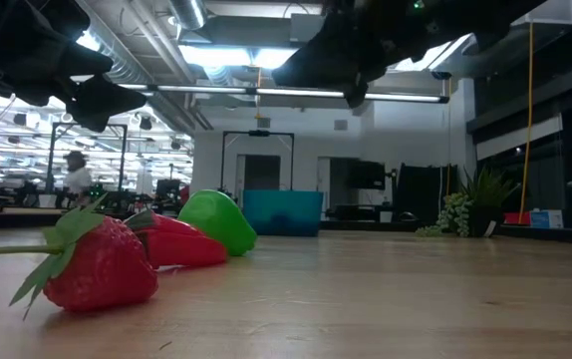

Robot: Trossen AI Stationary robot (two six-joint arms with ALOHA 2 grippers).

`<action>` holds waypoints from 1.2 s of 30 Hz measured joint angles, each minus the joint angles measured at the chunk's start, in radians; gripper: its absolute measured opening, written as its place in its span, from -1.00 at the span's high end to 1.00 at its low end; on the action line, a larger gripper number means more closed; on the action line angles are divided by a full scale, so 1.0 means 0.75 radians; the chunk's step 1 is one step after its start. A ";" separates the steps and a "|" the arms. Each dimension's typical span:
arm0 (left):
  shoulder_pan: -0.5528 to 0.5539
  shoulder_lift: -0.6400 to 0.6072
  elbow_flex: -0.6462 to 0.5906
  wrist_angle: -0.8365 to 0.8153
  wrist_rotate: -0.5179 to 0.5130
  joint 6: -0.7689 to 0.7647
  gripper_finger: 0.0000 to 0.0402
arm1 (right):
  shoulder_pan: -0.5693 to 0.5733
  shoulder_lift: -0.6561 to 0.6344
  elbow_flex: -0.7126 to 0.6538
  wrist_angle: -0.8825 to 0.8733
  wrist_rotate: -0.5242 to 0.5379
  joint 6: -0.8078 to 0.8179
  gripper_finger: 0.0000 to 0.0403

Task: Pick and placing Produce into tupperware
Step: Put the pear into the blue bin

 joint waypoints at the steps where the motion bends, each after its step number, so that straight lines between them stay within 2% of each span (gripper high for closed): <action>1: 0.000 0.000 0.000 0.000 0.000 0.000 -0.40 | 0.010 0.000 0.000 -0.005 0.000 -0.036 0.89; 11: 0.000 0.000 0.000 0.000 0.000 -0.001 -0.40 | 0.110 0.001 -0.001 -0.036 -0.003 -0.154 0.84; 27: 0.000 0.000 0.000 0.000 0.000 -0.033 -0.40 | 0.191 0.001 -0.001 -0.044 -0.003 -0.043 -0.15; 31: 0.000 0.001 0.000 0.000 0.000 -0.033 -0.40 | 0.199 0.001 -0.001 -0.044 -0.004 -0.037 -0.32; 36: 0.000 0.000 0.000 0.000 0.000 -0.032 -0.40 | 0.198 0.001 -0.001 -0.042 -0.003 0.126 -0.42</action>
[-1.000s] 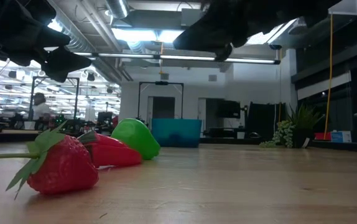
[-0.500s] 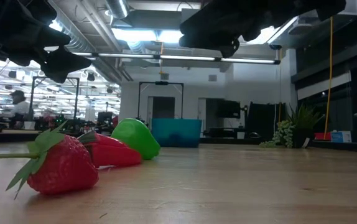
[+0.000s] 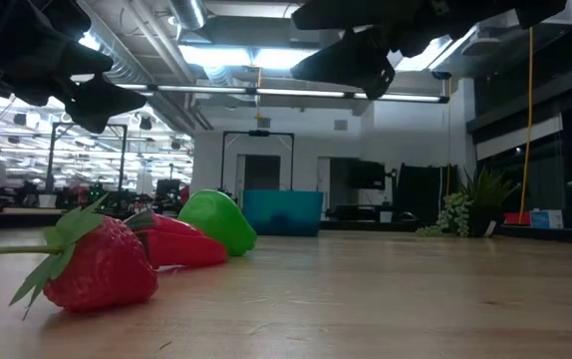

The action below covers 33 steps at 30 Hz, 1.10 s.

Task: Pick and placing Produce into tupperware
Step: Put the pear into the blue bin

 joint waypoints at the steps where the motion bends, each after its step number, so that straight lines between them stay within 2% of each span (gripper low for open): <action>1: 0.000 0.000 0.000 0.000 0.000 0.000 -0.40 | 0.000 0.000 0.000 -0.001 0.000 0.013 -0.42; 26: 0.000 0.000 0.000 -0.003 0.000 0.011 -0.40 | -0.004 0.000 0.000 0.020 0.014 0.073 -0.42; 33: -0.001 0.001 0.000 -0.005 0.001 0.011 -0.40 | -0.004 0.000 0.000 0.020 -0.043 0.029 -0.42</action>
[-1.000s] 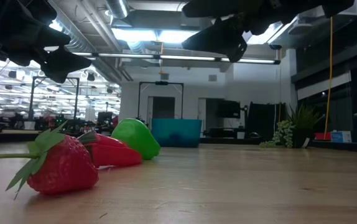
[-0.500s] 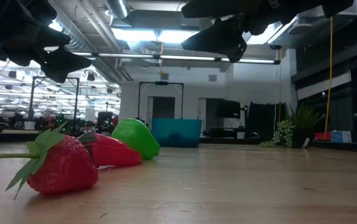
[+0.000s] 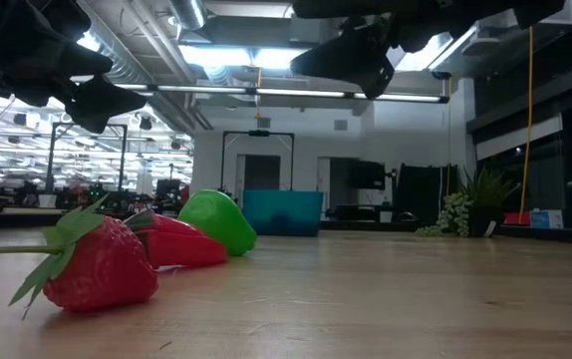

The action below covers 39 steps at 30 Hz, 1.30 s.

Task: Pick and placing Produce into tupperware
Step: Put the pear into the blue bin

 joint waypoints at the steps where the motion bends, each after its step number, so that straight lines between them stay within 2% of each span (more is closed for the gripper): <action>1: 0.000 0.000 0.000 0.000 0.000 0.001 -0.40 | 0.000 0.000 0.001 -0.002 -0.018 -0.026 -0.42; 5: 0.000 0.000 0.000 0.000 0.000 0.001 -0.40 | 0.000 0.001 0.077 -0.103 -0.057 -0.131 -0.42; 12: 0.000 0.000 0.000 0.000 0.000 0.000 -0.40 | -0.037 0.001 0.337 -0.601 -0.115 -0.236 -0.42; 15: 0.000 0.000 0.000 0.000 0.000 0.000 -0.40 | -0.064 0.007 0.424 -0.725 -0.130 -0.240 -0.42; 22: 0.000 0.000 0.000 -0.005 0.000 0.000 -0.40 | -0.156 0.019 0.485 -0.766 -0.268 -0.281 -0.42; 32: 0.000 0.000 0.000 -0.068 0.000 -0.006 -0.40 | -0.303 0.182 0.485 -0.734 -0.502 -0.343 -0.42; 39: 0.000 0.000 0.000 -0.071 0.000 -0.007 -0.40 | -0.348 0.274 0.506 -0.722 -0.584 -0.377 -0.42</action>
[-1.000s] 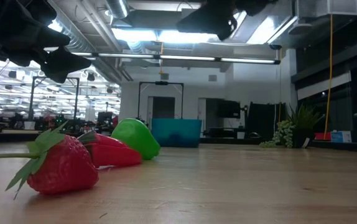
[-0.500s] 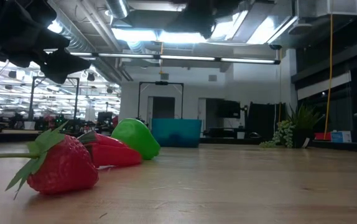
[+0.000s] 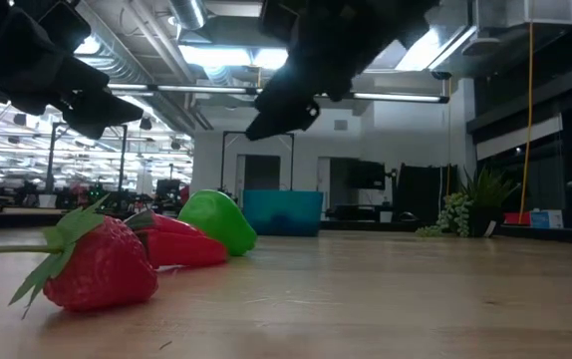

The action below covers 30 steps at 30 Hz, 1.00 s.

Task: Pick and placing Produce into tupperware
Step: Put the pear into the blue bin

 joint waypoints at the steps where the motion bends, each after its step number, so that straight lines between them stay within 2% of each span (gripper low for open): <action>1: 0.000 0.000 0.000 0.000 0.000 0.000 -0.40 | 0.000 0.016 0.021 -0.005 -0.002 -0.009 -0.42; 4: 0.000 0.000 0.000 0.000 0.000 0.003 -0.40 | 0.000 0.079 0.126 -0.072 -0.013 -0.066 -0.42; 10: 0.000 0.000 0.000 -0.007 0.000 0.003 -0.40 | 0.000 0.270 0.423 -0.405 -0.069 -0.158 -0.42; 16: 0.000 0.000 0.000 -0.027 0.000 0.003 -0.40 | 0.000 0.431 0.653 -0.616 -0.070 -0.246 -0.42; 21: 0.000 0.000 0.000 -0.037 0.000 -0.001 -0.40 | 0.000 0.505 0.735 -0.653 -0.072 -0.289 -0.42; 30: 0.000 0.000 0.000 -0.045 0.000 -0.003 -0.40 | -0.001 0.532 0.742 -0.661 -0.073 -0.308 -0.42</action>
